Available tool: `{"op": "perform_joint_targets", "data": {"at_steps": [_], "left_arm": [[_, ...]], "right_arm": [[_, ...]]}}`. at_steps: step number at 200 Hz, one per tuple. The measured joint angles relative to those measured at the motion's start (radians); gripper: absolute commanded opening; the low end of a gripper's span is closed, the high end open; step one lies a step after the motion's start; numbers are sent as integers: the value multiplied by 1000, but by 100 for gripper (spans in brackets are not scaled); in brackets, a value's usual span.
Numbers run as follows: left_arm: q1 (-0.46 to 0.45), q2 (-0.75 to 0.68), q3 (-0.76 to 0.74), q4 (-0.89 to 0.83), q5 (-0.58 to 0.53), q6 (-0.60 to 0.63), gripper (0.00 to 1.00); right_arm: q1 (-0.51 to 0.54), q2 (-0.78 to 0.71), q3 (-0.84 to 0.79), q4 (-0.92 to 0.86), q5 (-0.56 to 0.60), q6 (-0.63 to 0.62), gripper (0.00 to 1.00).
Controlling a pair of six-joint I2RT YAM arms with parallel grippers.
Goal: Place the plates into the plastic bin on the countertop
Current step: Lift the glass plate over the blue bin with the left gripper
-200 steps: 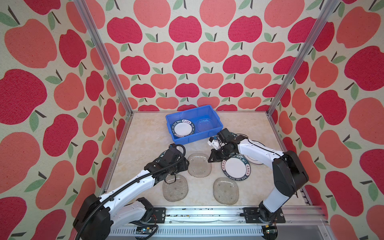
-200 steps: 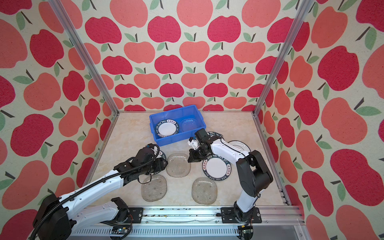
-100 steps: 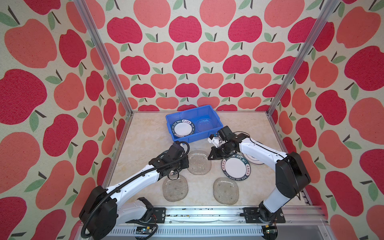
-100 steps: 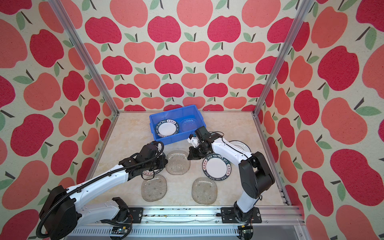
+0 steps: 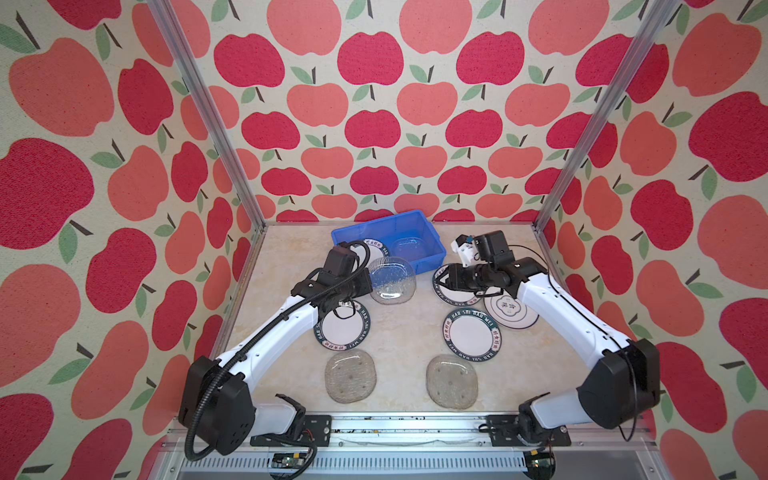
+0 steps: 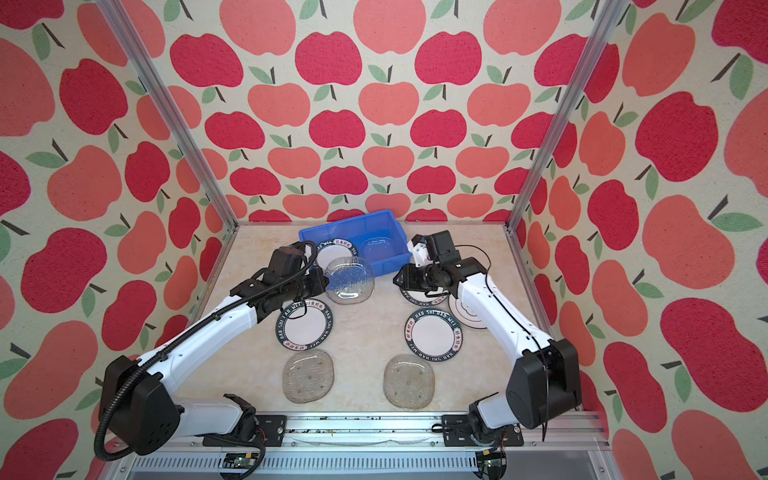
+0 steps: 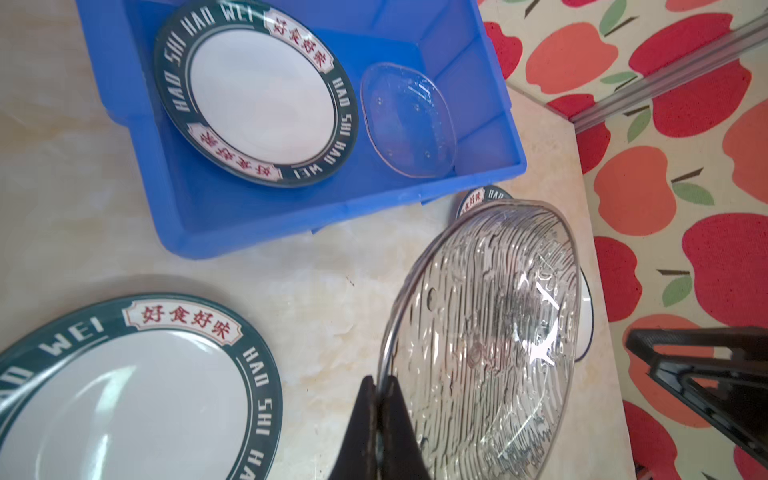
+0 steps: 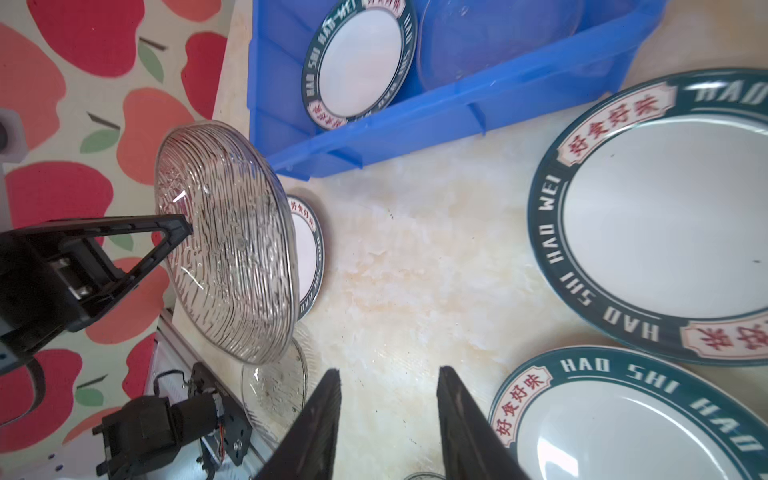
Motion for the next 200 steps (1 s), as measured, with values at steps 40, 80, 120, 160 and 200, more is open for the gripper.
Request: {"op": "perform_joint_targets", "data": {"at_steps": [40, 80, 120, 160, 200], "left_arm": [[76, 251, 225, 42, 34, 1, 0], [108, 530, 483, 67, 90, -3, 0], [110, 772, 698, 68, 124, -55, 0], [91, 938, 839, 49, 128, -104, 0], [56, 982, 879, 37, 120, -126, 0]], "right_arm": [[-50, 5, 0, 22, -3, 48, 41], [-79, 35, 6, 22, -21, 76, 41], [-111, 51, 20, 9, -23, 85, 41], [-132, 61, 19, 6, -35, 100, 40], [-140, 72, 19, 4, -52, 100, 40]]}}
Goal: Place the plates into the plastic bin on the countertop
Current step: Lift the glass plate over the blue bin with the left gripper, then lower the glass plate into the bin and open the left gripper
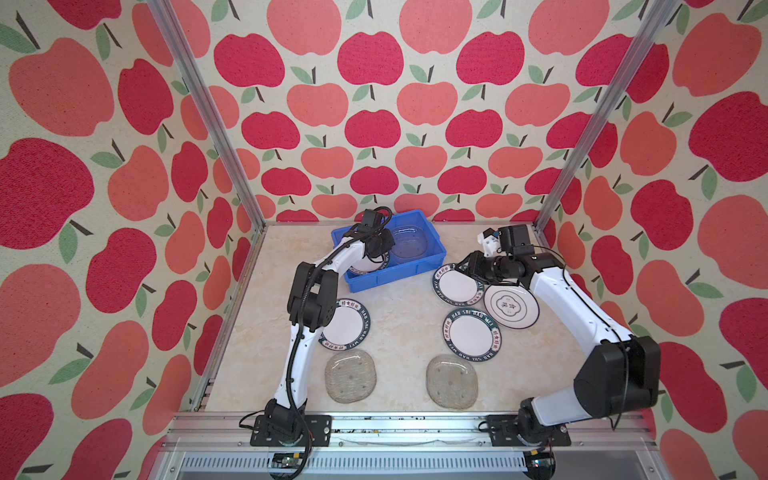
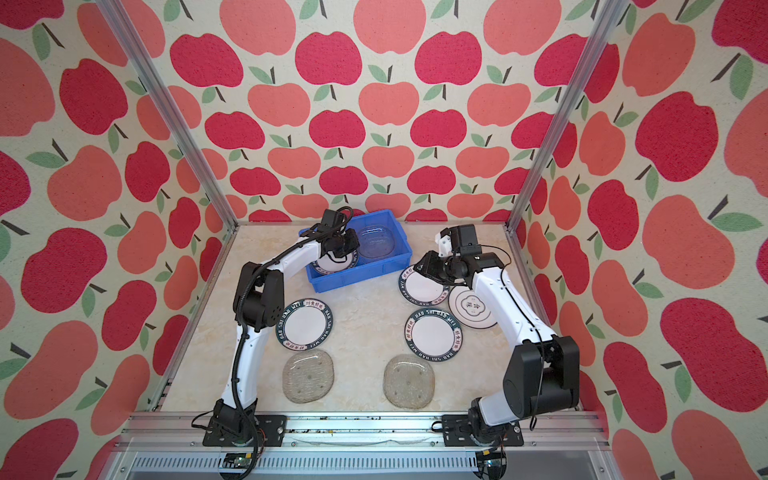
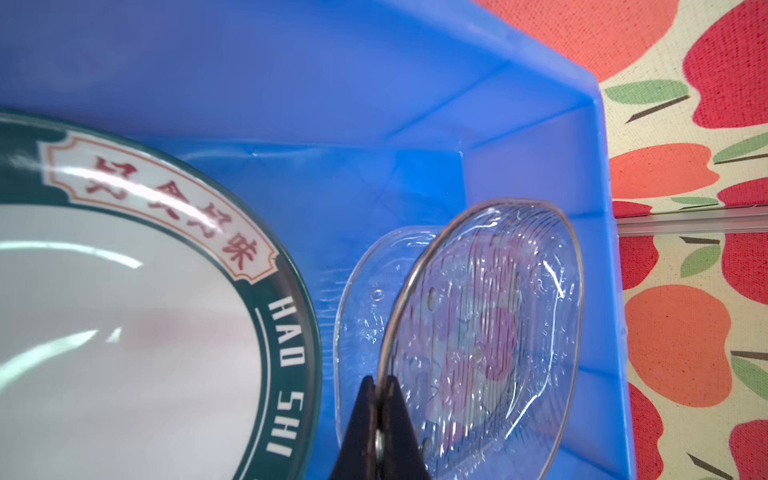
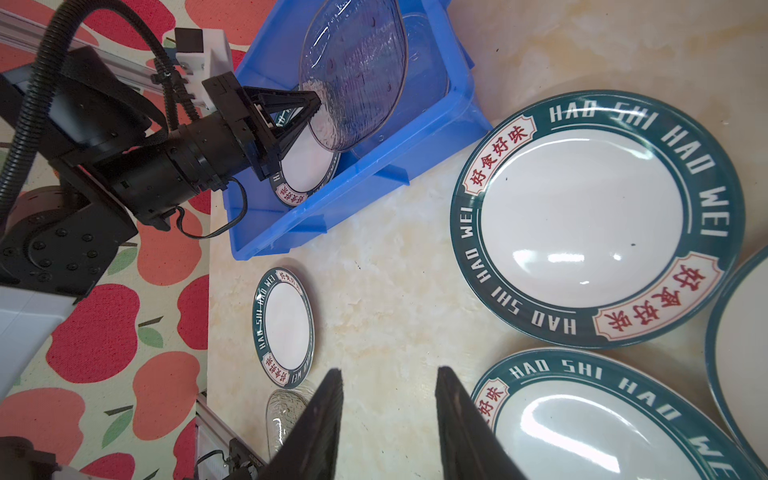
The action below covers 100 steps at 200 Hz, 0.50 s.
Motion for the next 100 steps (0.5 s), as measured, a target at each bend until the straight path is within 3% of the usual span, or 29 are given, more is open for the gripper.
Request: {"op": "perform_joint_targets", "data": {"at_steps": [100], "left_arm": [[-11, 119, 111, -43, -10, -29, 0]], "right_arm": [[-10, 7, -6, -1, -19, -1, 40]]}}
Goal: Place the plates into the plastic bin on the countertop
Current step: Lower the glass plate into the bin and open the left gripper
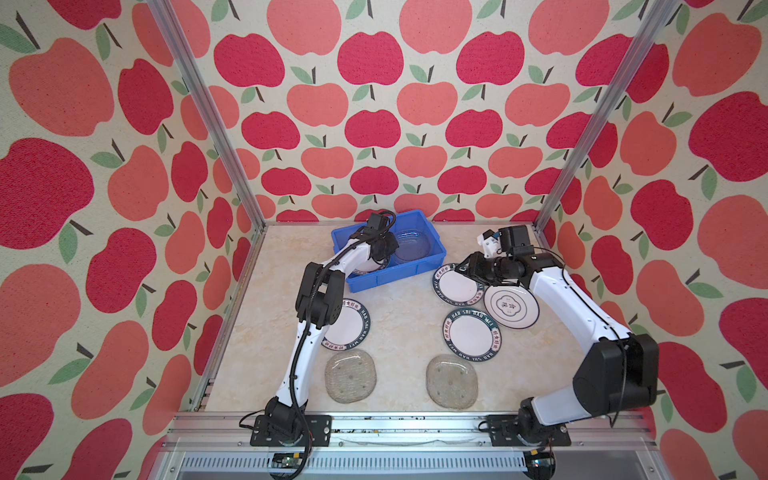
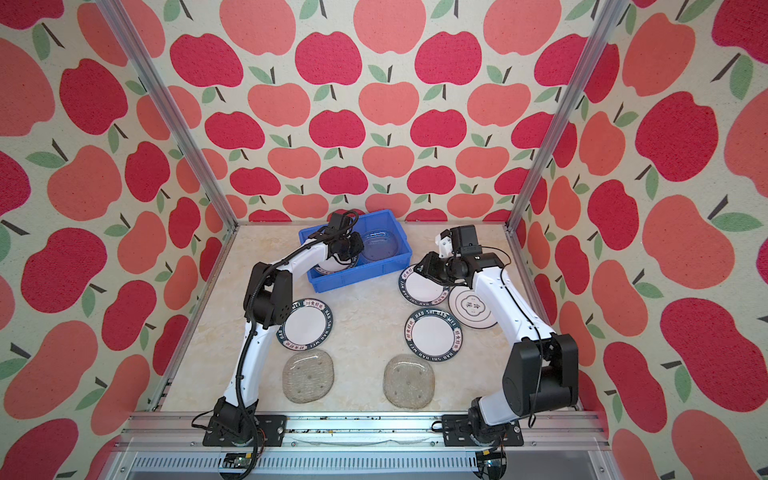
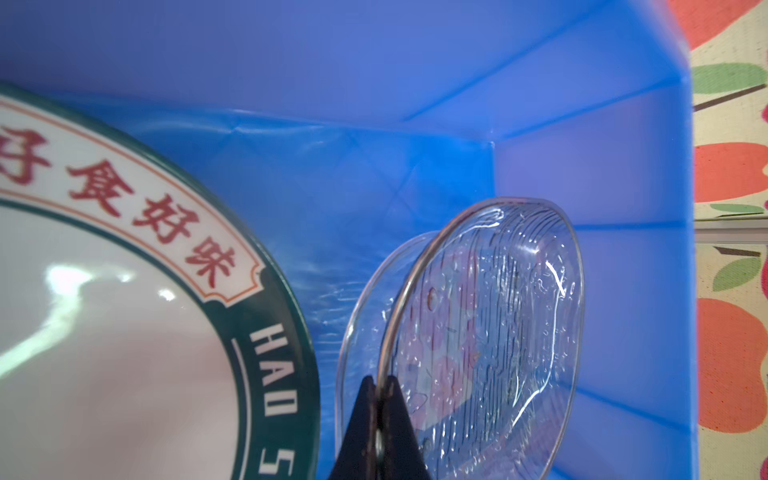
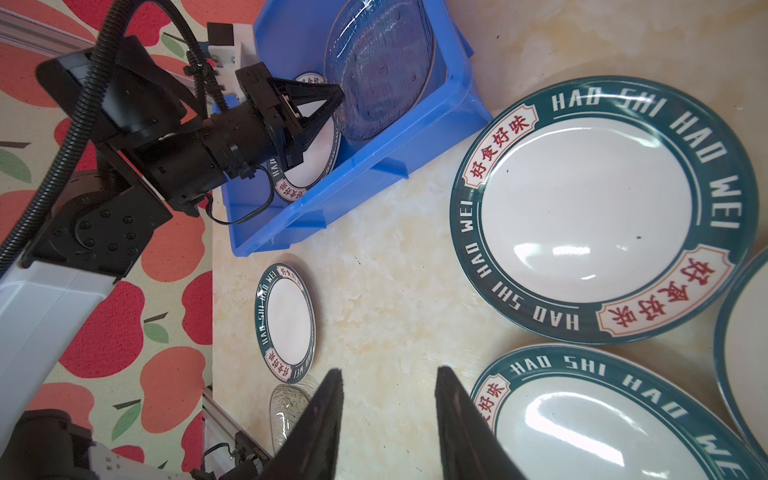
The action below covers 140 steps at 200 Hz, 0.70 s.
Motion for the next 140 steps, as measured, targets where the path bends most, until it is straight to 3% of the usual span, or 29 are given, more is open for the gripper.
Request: {"op": "perform_joint_targets", "data": {"at_steps": [17, 31, 38, 52, 90, 140], "left_arm": [[0, 20, 30, -21, 0, -3, 4], [0, 25, 44, -32, -1, -2, 28], [0, 25, 48, -33, -1, -5, 52], [-2, 25, 59, -31, 3, -3, 70], [-21, 16, 71, -32, -17, 8, 81], [-26, -22, 70, -65, -48, 44, 82]], "right_arm": [[0, 1, 0, 0, 0, 0, 40], [0, 1, 0, 0, 0, 0, 40], [0, 1, 0, 0, -1, 0, 40], [0, 2, 0, 0, -4, 0, 40], [0, 2, 0, 0, -12, 0, 40], [0, 2, -5, 2, -20, 0, 40]]}}
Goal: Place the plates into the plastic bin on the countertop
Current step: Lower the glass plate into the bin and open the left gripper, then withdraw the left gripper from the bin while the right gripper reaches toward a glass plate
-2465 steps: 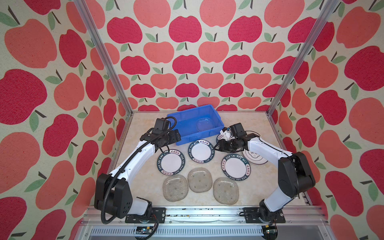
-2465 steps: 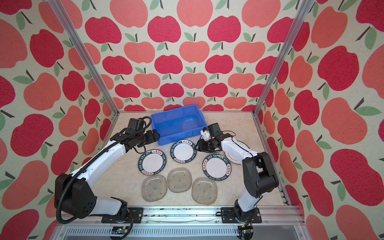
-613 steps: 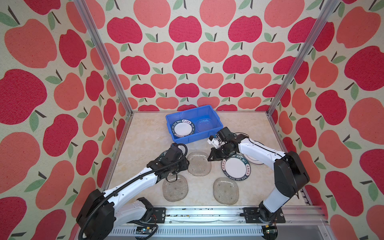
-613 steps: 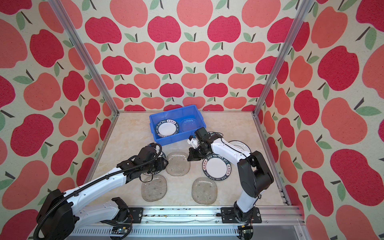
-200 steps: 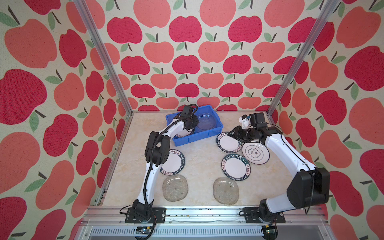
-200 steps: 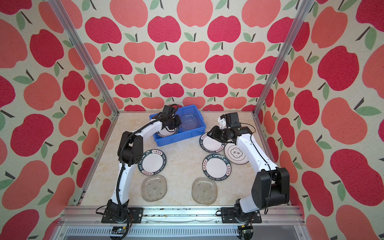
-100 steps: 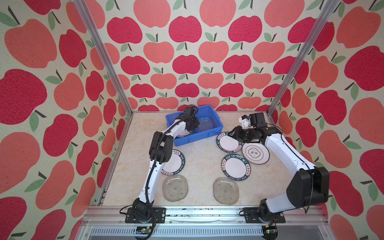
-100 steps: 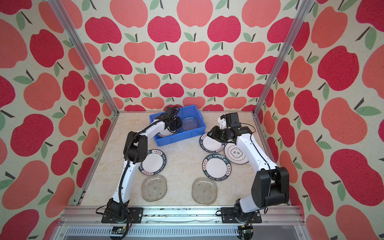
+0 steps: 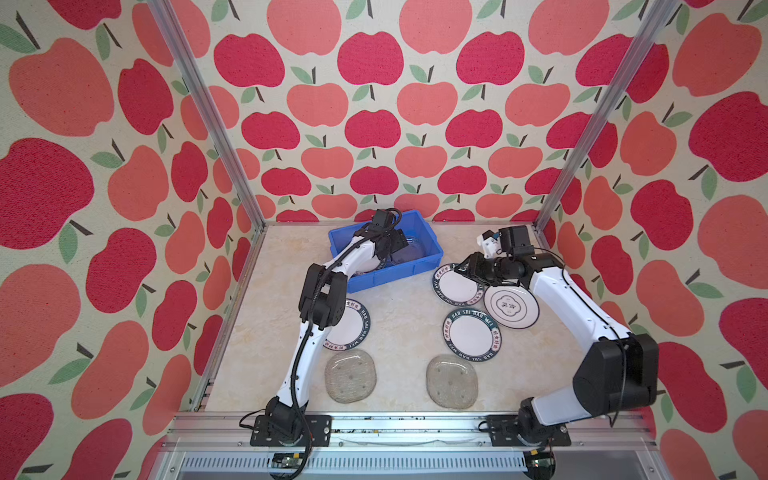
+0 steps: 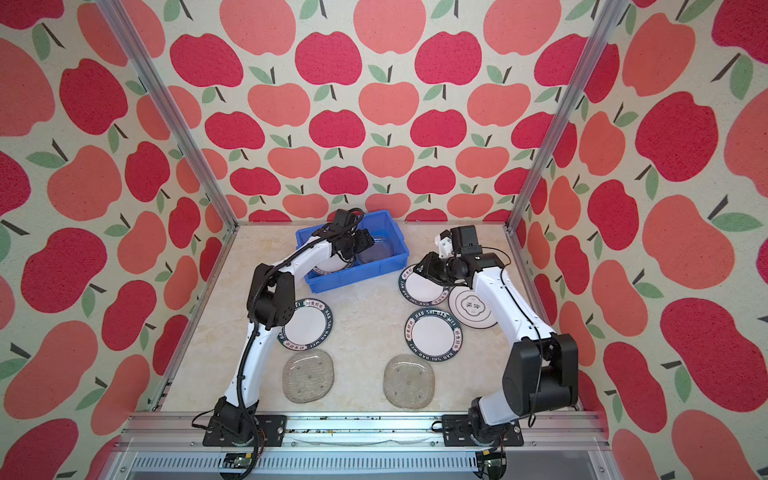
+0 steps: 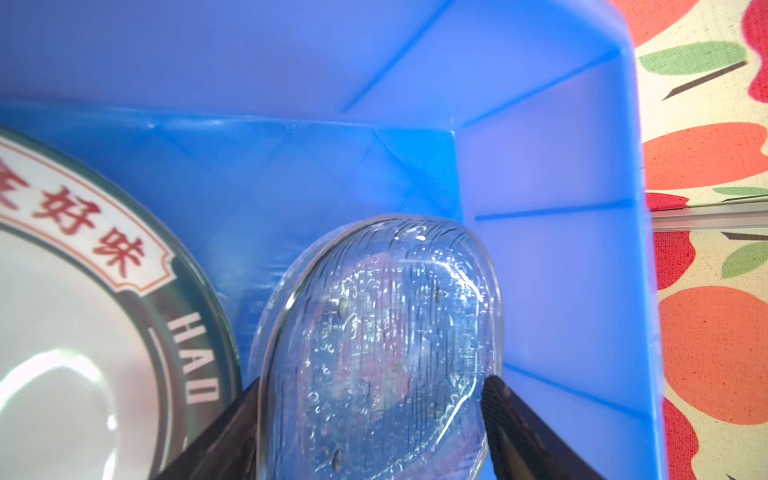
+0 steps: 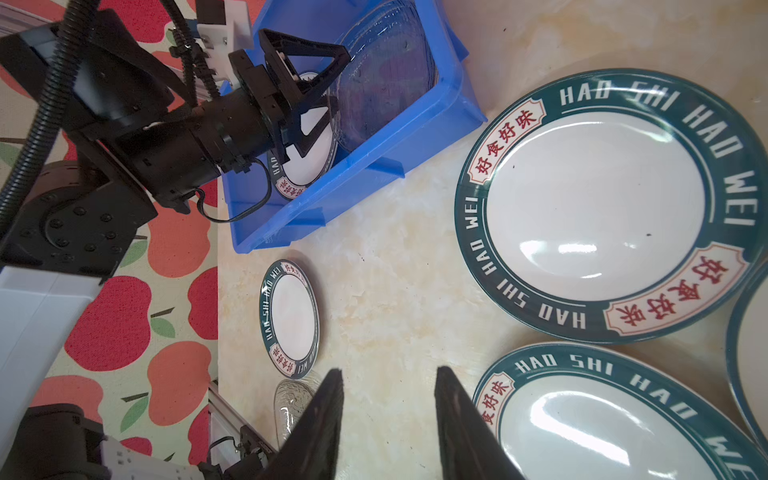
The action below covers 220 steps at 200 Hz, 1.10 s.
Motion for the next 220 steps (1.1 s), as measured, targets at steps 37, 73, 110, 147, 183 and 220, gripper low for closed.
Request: {"op": "perform_joint_targets", "data": {"at_steps": [37, 73, 110, 147, 183, 220], "left_arm": [[0, -52, 7, -13, -5, 14, 89], [-16, -95, 24, -53, -48, 53, 99], [-38, -192, -48, -66, -70, 71, 99], [-73, -469, -417, 39, -68, 93, 99], [-106, -806, -794, 78, -52, 75, 99], [-185, -1239, -1089, 11, -130, 34, 99]], "right_arm": [[0, 0, -1, 0, -7, 0, 39], [0, 0, -1, 0, -10, 0, 38], [10, -10, -1, -2, -14, -16, 37], [109, -35, -9, -16, -15, -66, 37], [250, -63, -83, -16, -24, -95, 41], [417, -52, -142, -11, -42, -107, 33]]}}
